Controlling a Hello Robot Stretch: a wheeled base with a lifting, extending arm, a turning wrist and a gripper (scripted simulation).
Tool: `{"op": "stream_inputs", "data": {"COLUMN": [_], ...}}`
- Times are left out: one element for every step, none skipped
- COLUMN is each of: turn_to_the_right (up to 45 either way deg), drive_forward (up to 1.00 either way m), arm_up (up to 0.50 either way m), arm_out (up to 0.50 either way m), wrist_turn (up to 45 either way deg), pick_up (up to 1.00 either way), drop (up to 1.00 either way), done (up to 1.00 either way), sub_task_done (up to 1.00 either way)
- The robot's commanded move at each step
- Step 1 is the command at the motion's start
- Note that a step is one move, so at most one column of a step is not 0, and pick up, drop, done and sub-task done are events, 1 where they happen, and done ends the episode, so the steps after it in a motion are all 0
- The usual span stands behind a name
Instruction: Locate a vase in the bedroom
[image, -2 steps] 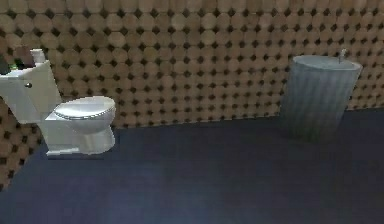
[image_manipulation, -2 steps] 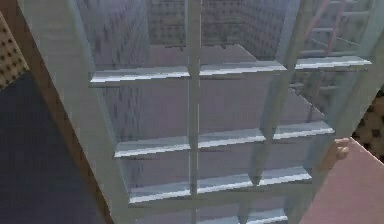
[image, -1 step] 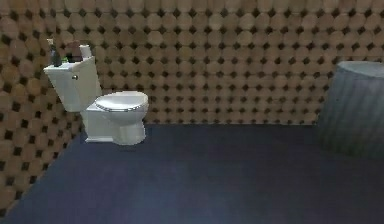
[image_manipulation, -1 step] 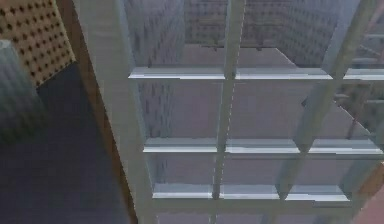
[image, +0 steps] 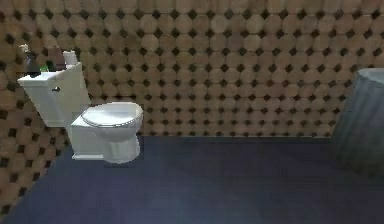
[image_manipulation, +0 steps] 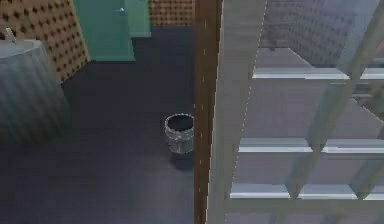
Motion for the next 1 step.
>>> {"op": "stream_inputs", "data": {"turn_to_the_right": [30.0], "drive_forward": [0.0], "arm_up": [0.0], "arm_out": [0.0], "wrist_turn": [0.0], "pick_up": [0.0], "drop": [0.0], "done": [0.0], "sub_task_done": [0.0]}}
